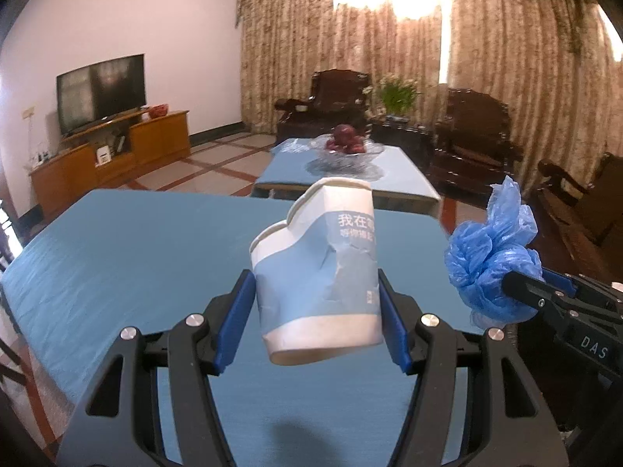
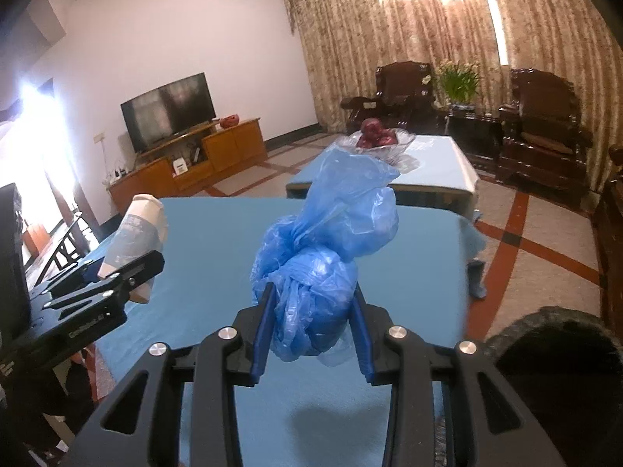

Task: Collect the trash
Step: 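Carry the cup and blue bags over the bin and open both tools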

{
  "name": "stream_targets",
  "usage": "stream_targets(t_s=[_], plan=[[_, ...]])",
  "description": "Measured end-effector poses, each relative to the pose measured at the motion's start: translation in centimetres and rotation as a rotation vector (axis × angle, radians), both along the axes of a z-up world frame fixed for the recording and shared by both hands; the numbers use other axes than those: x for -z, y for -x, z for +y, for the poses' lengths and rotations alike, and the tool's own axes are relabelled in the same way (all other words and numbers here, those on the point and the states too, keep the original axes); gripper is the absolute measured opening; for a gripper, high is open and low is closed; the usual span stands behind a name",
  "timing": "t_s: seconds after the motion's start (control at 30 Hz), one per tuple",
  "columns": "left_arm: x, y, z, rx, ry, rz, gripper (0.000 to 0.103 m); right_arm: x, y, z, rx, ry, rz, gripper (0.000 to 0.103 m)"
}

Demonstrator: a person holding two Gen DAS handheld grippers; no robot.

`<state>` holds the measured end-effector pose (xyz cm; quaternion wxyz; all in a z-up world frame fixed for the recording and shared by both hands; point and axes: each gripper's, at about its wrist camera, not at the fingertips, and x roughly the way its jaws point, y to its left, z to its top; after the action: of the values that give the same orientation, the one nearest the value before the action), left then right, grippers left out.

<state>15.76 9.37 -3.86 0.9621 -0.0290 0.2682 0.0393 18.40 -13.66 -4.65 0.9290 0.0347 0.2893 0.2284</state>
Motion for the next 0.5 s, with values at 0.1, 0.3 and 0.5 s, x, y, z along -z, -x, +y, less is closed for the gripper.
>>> stream_targets(t_s=[0.1, 0.3, 0.5], plan=[[-0.5, 0.3, -2.0, 0.038, 0.001, -0.010, 0.059, -0.9, 1.0, -1.8, 0.027, -0.003, -0.019, 0.036], [-1.2, 0.5, -6.1, 0.120, -0.002, -0.025, 0.059, -2.5, 2.7, -5.4, 0.085, -0.003, -0.054, 0.036], [-1.8, 0.8, -10.4, 0.204, -0.003, -0.040, 0.059, -3.5, 4.3, -8.8, 0.144, 0.002, -0.080, 0.036]])
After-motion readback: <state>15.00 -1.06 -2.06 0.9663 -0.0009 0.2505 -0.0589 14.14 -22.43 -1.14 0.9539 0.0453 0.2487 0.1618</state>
